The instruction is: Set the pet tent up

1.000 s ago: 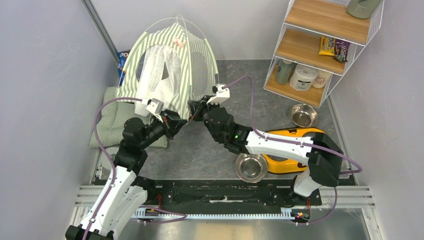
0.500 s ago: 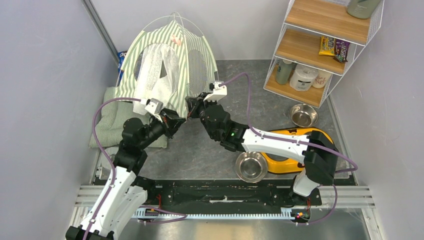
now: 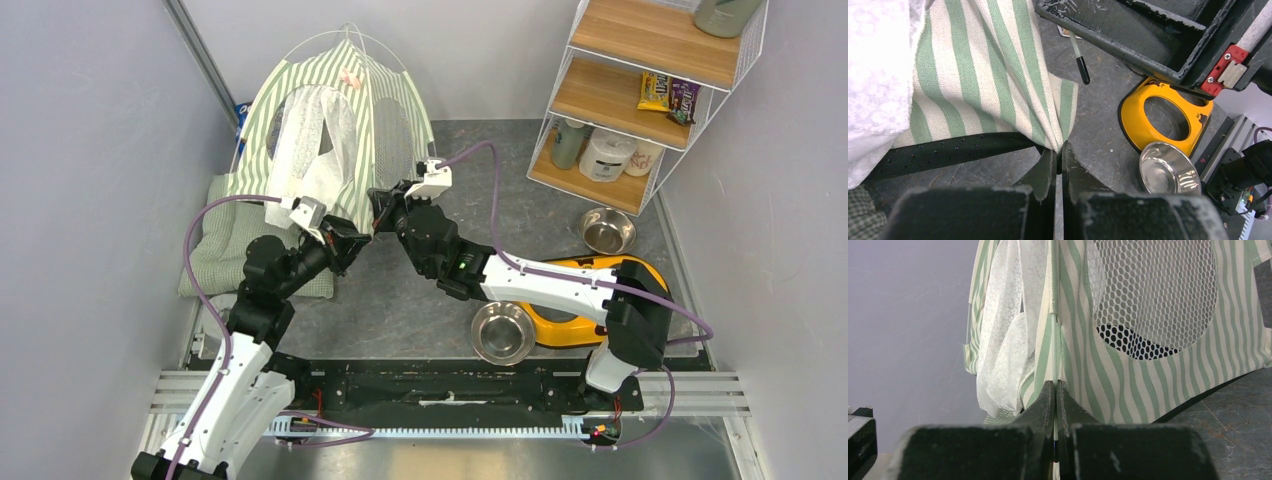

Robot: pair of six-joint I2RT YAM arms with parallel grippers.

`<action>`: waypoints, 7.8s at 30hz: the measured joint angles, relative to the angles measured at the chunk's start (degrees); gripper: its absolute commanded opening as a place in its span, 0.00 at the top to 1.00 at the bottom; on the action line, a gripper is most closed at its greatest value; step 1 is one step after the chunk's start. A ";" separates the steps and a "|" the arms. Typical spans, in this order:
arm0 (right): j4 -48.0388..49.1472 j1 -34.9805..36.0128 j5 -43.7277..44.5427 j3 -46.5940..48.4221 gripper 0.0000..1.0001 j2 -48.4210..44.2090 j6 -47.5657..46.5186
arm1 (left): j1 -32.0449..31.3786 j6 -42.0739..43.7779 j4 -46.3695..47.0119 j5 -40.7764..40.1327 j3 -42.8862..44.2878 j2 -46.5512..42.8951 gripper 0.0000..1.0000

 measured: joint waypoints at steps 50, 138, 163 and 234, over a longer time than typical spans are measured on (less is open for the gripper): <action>-0.50 -1.95 -1.73 1.25 1.00 3.08 2.40 | 0.11 1.49 -2.08 -1.36 0.09 -0.07 0.98; -4.39 -2.62 -3.50 4.42 1.00 3.74 4.81 | 0.11 -0.87 -1.31 -1.60 1.16 -0.55 0.98; -4.24 -2.67 -4.63 4.42 1.00 3.69 1.09 | 0.11 -2.08 -3.04 -3.87 1.57 -1.42 0.98; 0.09 0.83 -6.29 -0.04 1.00 1.25 1.01 | -0.20 -12.33 -1.95 -4.59 -0.55 -5.11 0.98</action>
